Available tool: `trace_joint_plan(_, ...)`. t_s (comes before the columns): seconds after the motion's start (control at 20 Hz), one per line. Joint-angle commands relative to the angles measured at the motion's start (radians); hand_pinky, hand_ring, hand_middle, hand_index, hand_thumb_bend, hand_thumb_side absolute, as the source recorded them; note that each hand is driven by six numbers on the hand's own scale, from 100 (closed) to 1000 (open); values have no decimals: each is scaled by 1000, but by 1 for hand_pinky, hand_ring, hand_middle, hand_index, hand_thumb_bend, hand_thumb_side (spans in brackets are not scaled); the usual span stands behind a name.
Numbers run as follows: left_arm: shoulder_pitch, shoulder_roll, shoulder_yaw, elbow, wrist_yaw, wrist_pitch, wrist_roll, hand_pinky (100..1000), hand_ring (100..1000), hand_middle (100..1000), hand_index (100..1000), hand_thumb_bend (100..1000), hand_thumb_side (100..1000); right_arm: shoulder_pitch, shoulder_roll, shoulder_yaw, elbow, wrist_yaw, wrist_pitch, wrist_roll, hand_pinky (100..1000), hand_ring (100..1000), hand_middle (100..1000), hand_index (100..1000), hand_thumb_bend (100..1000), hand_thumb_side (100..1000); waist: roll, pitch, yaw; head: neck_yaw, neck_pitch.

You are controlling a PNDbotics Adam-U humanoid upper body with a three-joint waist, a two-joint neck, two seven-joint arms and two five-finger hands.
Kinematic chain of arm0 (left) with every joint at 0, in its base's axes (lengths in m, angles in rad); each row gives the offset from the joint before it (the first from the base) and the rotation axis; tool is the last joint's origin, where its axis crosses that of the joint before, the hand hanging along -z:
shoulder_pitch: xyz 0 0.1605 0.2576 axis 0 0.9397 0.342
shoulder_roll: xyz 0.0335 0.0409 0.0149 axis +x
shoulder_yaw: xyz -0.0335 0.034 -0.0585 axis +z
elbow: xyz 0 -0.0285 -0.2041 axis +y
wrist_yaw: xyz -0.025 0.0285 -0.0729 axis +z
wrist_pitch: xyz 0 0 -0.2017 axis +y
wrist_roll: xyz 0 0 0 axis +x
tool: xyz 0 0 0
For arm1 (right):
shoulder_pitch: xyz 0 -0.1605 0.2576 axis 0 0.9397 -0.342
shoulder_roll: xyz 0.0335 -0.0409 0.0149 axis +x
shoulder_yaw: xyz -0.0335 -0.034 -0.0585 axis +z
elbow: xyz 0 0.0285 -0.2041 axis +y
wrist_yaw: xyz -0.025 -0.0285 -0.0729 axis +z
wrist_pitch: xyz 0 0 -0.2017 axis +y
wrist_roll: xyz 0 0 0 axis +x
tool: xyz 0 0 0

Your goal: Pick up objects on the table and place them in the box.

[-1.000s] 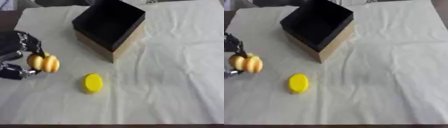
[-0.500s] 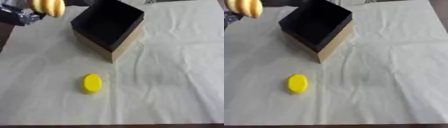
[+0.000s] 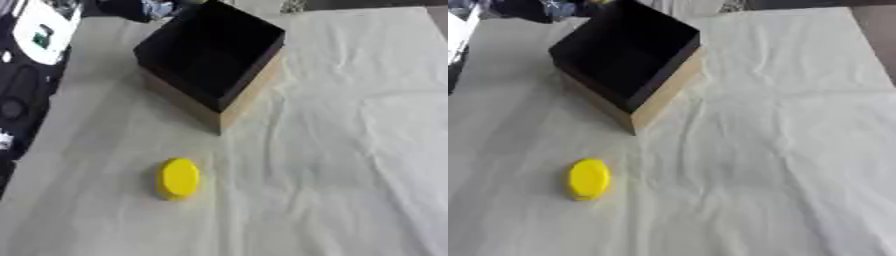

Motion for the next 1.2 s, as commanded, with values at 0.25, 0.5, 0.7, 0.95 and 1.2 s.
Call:
trace_joint_plan(0.25,-11,-104,60,94,-303,191,139,683,514,472,571,195,100,-24,-1,-1,-16,-29,2,17,927,875,602,809,100,551,-14,-18,-14,43,-29)
trace_joint_plan(0.5,0,-129,67,157,-429,235,144,707,551,503,620,260,100,-26,3,-3,-16,-35,3,20,927,875,602,809,100,554,-16,-20,-17,49,-31)
trace_joint_plan(0.7,8,-130,66,174,-474,247,114,810,744,702,824,409,100,-26,4,-4,-16,-37,5,19,927,874,602,808,100,552,-14,-21,-18,45,-29)
trace_joint_plan(0.95,22,-120,68,171,-539,266,45,958,938,888,972,539,414,-21,2,-8,-16,-36,5,14,926,873,602,807,100,550,-9,-26,-17,36,-26)
trace_joint_plan(1.2,29,-98,79,140,-572,292,65,987,973,894,985,520,527,-17,-1,-10,-16,-35,5,9,926,873,602,807,100,550,-7,-32,-11,23,-15)
